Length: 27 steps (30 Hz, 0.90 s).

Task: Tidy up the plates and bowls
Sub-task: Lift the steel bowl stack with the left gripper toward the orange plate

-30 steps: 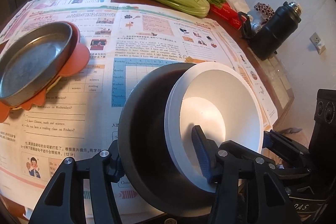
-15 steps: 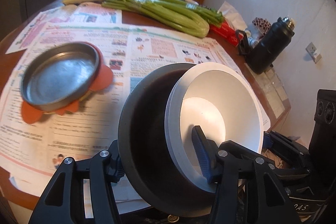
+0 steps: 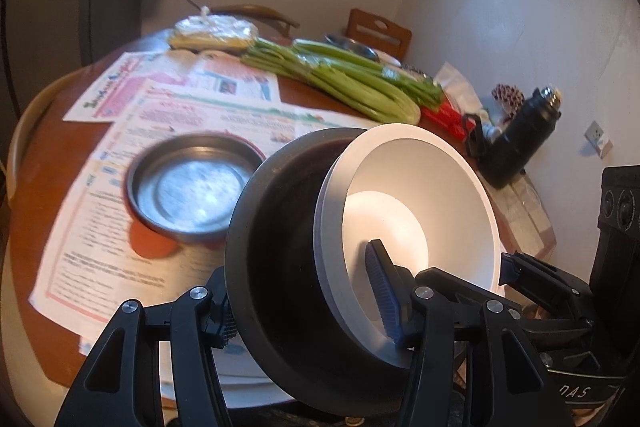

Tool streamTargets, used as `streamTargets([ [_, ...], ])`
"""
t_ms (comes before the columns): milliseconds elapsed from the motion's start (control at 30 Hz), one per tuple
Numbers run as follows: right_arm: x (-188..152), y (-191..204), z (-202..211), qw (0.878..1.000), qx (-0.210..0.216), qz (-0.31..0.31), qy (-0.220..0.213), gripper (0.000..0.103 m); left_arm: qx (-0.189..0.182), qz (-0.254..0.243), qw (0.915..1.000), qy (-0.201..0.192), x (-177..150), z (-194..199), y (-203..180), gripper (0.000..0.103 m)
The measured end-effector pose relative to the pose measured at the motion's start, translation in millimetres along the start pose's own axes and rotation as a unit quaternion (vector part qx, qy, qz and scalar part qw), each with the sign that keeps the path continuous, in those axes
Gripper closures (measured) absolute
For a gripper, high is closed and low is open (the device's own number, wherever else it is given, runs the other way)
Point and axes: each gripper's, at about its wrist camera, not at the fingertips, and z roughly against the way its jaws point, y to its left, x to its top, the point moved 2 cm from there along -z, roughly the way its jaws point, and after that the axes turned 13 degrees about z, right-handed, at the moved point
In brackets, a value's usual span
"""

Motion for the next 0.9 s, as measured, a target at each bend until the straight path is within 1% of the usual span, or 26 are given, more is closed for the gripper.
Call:
streamTargets([
  [167, 26, 10, -8, 1.000, 0.010, 0.015, -0.008, 0.047, 0.002, -0.003, 0.9998, -0.022, 25, 12, 10, 0.047],
  [367, 62, 21, -18, 0.999, 0.016, 0.030, -0.029, 0.046, 0.005, -0.010, 0.9990, -0.043, 62, 22, 19, 0.046],
  [467, 80, 24, -27, 0.999, 0.024, 0.032, -0.034, 0.046, 0.006, -0.009, 0.9990, -0.044, 77, 22, 26, 0.046],
  [633, 99, 29, -45, 0.998, 0.033, 0.035, -0.029, 0.046, 0.009, -0.003, 0.9990, -0.043, 99, 15, 41, 0.046],
  [767, 105, 27, -64, 0.999, 0.038, 0.026, -0.026, 0.046, 0.016, 0.000, 0.9993, -0.033, 107, 1, 53, 0.046],
  [900, 102, 20, -85, 0.999, 0.044, 0.010, -0.008, 0.046, 0.023, 0.010, 0.9996, -0.014, 110, -20, 66, 0.046],
])
